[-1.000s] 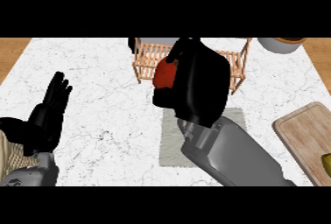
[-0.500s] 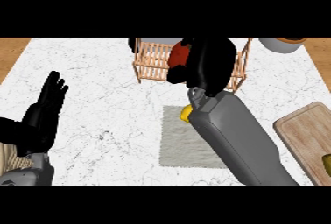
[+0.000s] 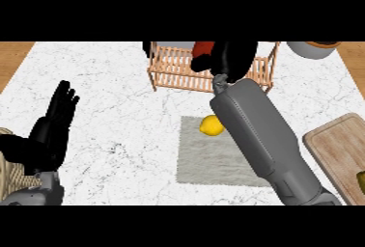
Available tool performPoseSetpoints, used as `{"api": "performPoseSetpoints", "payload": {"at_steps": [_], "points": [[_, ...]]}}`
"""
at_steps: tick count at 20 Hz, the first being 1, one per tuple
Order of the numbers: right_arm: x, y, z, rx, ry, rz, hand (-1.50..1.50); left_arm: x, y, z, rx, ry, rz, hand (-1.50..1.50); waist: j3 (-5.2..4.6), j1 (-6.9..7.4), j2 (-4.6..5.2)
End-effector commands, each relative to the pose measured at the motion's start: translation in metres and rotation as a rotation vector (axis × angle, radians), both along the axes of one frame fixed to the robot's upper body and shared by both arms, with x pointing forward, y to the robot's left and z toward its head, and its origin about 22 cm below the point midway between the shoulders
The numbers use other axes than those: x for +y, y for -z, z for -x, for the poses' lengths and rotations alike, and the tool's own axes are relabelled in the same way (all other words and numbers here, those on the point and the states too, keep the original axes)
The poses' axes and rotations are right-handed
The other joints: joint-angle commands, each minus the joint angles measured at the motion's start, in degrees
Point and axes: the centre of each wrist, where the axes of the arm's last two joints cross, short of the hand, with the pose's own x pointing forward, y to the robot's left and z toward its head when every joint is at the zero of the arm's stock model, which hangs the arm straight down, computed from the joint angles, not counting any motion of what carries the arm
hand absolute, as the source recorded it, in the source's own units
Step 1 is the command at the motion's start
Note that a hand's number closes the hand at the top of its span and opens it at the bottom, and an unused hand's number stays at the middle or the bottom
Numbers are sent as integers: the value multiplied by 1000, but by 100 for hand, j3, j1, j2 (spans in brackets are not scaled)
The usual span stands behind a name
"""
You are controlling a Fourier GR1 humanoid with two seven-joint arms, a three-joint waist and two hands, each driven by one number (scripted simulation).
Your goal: Pick the bell pepper from the placemat and place it in the tiered shelf
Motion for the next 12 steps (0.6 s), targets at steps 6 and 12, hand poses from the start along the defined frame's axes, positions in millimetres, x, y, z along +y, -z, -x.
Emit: {"api": "performPoseSetpoints", "payload": {"at_steps": [6,12], "points": [[-18,31,-22,-44,99,-232,-150,-2,-9,-8,-3,3,1,0,3,5,11],[-31,40,-36,2,29,-243,-150,14,-6,12,-2,-2,-5,0,2,-30,-14]]}}
